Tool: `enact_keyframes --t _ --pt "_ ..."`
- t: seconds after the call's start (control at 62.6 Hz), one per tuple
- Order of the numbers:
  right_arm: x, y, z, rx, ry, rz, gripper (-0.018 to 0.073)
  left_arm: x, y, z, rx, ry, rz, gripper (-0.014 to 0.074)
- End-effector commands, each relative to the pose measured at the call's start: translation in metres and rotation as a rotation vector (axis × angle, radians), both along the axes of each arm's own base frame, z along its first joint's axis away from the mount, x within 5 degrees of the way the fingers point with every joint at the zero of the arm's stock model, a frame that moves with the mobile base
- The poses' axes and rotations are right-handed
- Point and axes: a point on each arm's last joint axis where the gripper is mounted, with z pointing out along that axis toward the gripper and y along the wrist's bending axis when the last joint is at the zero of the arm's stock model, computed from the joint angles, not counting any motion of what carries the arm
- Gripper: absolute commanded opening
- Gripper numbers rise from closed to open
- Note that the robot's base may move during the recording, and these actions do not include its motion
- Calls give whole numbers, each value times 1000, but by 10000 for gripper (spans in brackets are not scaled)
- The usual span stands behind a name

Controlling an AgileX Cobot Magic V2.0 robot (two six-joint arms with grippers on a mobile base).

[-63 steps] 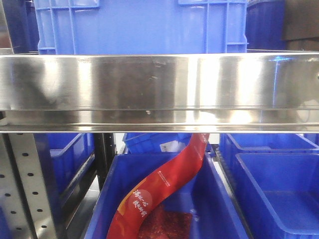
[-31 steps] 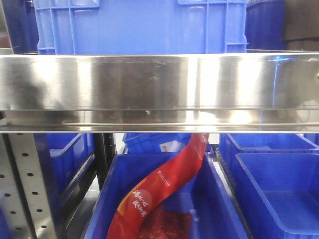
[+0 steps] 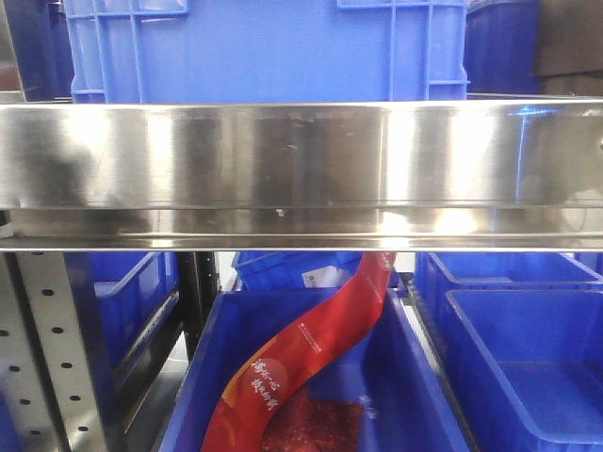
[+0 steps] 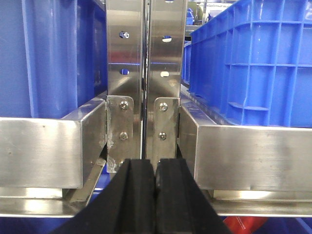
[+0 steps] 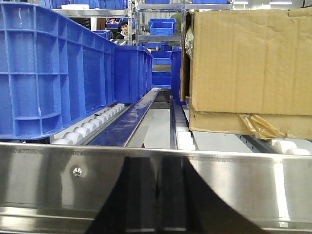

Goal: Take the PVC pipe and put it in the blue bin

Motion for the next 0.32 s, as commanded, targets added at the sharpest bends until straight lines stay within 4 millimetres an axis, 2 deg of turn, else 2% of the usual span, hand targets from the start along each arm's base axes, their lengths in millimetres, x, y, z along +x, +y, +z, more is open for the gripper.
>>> enact_keyframes --t 0.0,0.304 --pt "0 0 2 -7 -20 -5 -168 -1 0 3 4 -28 -5 -111" --pt "0 0 2 -7 -20 -5 -168 -1 0 3 4 -28 -5 -111"
